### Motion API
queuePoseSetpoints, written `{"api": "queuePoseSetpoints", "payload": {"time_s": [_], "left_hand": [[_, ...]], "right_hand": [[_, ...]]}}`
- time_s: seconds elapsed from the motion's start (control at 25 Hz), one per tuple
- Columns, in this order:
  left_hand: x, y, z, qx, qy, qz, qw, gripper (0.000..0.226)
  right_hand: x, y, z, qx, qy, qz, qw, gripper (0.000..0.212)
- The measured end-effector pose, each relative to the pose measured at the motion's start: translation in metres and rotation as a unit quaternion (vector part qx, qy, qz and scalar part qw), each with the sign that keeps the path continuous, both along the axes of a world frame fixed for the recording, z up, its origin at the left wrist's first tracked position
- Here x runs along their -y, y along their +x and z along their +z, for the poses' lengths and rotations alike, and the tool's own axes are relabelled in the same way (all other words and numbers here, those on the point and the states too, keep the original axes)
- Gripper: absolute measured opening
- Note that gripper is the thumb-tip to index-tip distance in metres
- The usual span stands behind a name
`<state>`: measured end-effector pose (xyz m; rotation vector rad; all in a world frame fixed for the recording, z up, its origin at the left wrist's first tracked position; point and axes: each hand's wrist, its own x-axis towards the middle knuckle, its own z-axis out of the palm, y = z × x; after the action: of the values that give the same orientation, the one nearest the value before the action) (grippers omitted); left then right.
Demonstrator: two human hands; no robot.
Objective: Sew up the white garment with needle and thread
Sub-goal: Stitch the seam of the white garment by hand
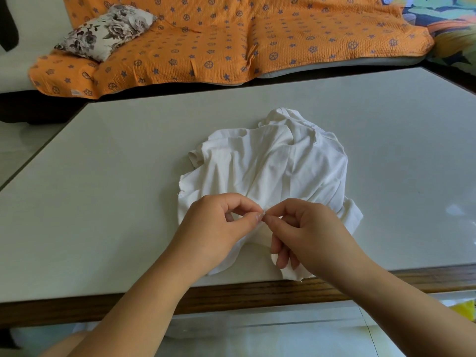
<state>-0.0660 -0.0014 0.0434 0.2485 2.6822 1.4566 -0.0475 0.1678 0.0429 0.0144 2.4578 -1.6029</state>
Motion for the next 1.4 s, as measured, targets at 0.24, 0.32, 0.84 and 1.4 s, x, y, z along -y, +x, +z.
{"api": "queuePoseSetpoints", "payload": {"time_s": [0.24,0.32,0.84,1.4], "left_hand": [[-0.004,0.0,0.0,0.018,0.027,0.014,0.999,0.008],[-0.007,0.002,-0.001,0.011,0.021,0.003,1.0,0.011],[-0.005,0.001,-0.004,-0.011,0.001,0.003,1.0,0.012],[0.002,0.001,0.002,0.096,0.055,0.003,0.994,0.009]], "right_hand": [[0.001,-0.001,-0.001,0.022,-0.084,-0.021,0.996,0.013],[0.002,-0.001,0.0,0.033,-0.117,-0.033,0.992,0.012],[-0.006,-0.016,0.006,-0.046,-0.046,-0.107,0.992,0.01],[-0.022,-0.035,0.018,-0.048,-0.301,-0.112,0.946,0.009]]}}
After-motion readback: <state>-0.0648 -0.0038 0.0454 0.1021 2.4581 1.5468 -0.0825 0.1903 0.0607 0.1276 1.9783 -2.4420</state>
